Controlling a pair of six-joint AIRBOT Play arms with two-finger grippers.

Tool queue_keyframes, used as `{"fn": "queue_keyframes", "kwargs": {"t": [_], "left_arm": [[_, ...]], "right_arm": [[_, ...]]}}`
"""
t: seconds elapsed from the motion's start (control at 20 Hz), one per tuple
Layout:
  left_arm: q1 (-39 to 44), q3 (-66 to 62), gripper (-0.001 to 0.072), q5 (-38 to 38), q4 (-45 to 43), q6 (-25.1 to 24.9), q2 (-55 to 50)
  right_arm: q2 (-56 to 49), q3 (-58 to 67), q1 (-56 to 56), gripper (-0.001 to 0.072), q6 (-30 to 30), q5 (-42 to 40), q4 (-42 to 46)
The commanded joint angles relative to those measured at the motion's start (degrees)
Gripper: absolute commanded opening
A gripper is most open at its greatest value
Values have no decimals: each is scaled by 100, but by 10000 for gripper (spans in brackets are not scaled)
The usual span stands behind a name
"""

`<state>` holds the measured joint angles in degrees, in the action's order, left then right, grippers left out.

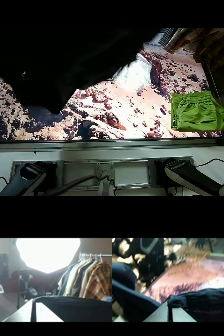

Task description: Fold the clothes and pants, and hang the long-sleeved shirts on hangers.

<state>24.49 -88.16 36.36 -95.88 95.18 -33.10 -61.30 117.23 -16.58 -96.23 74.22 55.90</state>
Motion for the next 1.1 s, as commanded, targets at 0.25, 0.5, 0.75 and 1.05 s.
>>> {"fn": "queue_keyframes", "kwargs": {"t": [0.25, 0.5, 0.75, 1.05], "left_arm": [[-2, -70, 2, 1161, 1110, -634, 131], [-4, -66, 2, 1502, 1106, -1351, -640], [-9, -66, 2, 1193, 1051, -1963, -2719], [11, -72, 5, -1891, 968, -1766, -5405]], "right_arm": [[1095, -492, -466, 32, -885, 2122, 431], [1038, -625, -461, 32, -916, 2439, 1891], [734, -2352, -448, 31, -557, 1572, 3353], [-1598, -3355, 79, 36, -1388, -1182, 4459]]}}
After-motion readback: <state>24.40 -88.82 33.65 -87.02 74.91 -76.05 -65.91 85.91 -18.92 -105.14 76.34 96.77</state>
